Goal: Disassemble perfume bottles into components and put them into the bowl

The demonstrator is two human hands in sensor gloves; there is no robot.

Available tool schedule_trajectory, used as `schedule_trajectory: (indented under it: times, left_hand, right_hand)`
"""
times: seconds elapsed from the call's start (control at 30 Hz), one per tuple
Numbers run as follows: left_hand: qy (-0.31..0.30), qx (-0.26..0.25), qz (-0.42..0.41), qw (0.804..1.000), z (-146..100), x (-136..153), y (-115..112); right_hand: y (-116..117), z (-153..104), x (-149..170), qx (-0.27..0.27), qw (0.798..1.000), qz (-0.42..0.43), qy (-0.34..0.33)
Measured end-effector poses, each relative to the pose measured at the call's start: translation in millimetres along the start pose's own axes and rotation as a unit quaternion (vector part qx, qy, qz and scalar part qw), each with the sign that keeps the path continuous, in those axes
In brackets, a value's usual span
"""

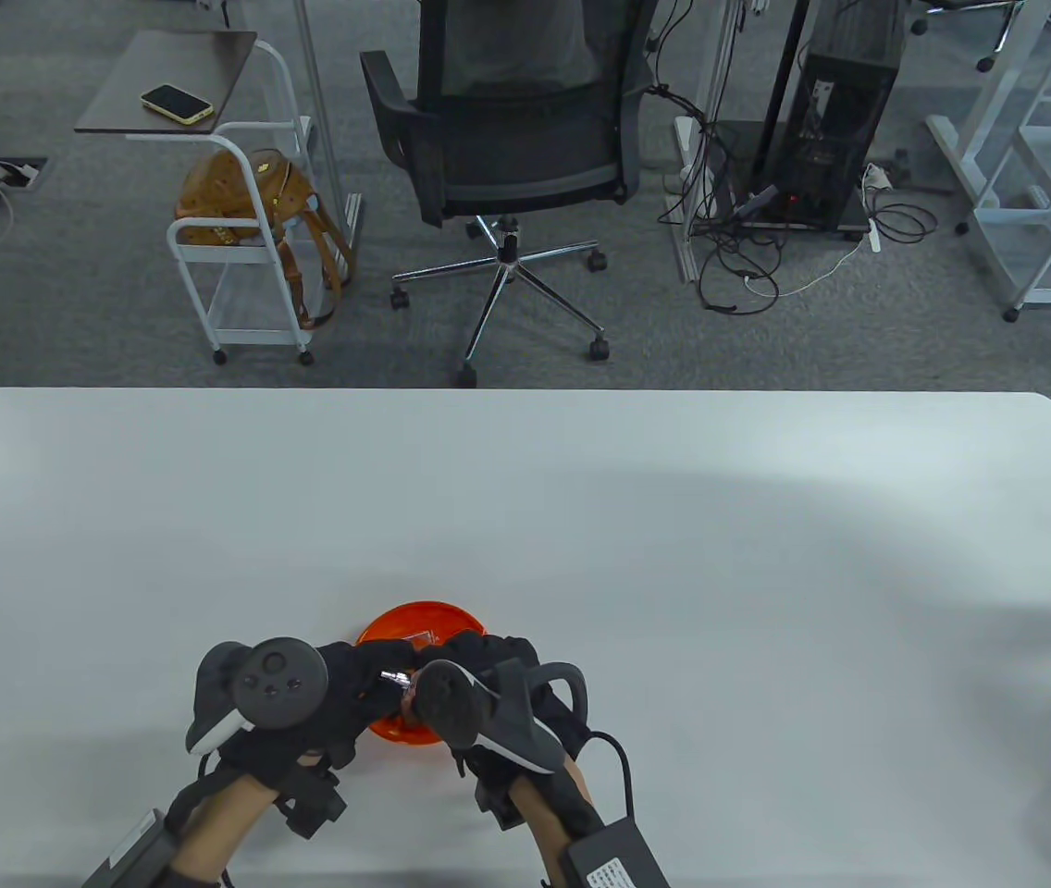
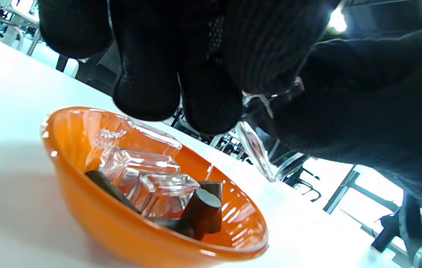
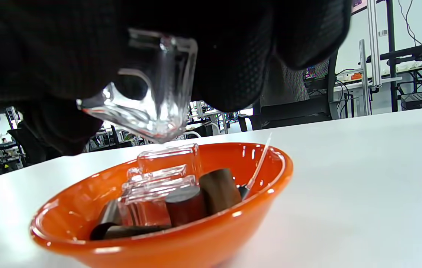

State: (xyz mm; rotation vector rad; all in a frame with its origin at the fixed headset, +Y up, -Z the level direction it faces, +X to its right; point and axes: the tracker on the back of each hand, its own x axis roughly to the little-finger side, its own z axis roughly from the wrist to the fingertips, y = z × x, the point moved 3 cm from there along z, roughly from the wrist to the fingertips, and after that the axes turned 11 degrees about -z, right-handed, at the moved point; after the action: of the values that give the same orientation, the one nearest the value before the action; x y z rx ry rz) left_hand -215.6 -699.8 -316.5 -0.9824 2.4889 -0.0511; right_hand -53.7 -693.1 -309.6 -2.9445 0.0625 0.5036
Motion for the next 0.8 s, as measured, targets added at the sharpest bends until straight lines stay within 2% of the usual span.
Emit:
schedule_trajectory:
  times: [0.2, 0.3, 0.5, 0.67, 0.8]
  left_hand:
    - [0.005, -0.025, 0.027, 0.999, -3.3, -1.3, 1.0]
    - [0.012, 0.004, 0.004, 1.000, -1.5, -1.3, 1.7]
    - [0.012, -0.034, 0.019, 0.999, -3.4, 0.5, 3.5]
    - [0.017, 0.007, 0.000, 1.000, -2.3, -0.3, 1.0]
    - [0.009, -0.012, 0.002, 1.000, -2.8, -1.5, 2.9]
  right_hand:
    - [-0.3, -0.7, -1.7, 0.000, 1.000, -0.013, -0.006]
    - [-1.2, -0.3, -0.1, 0.000, 1.000, -0.002, -0.002]
    - [-2.7, -1.6, -0.4, 0.000, 1.000, 0.003, -0.007]
    - [-1.4, -1.3, -0.8, 0.001, 1.000, -0.007, -0.005]
    - [-2.8, -0.8, 0.0, 0.006, 1.000, -0.001, -0.003]
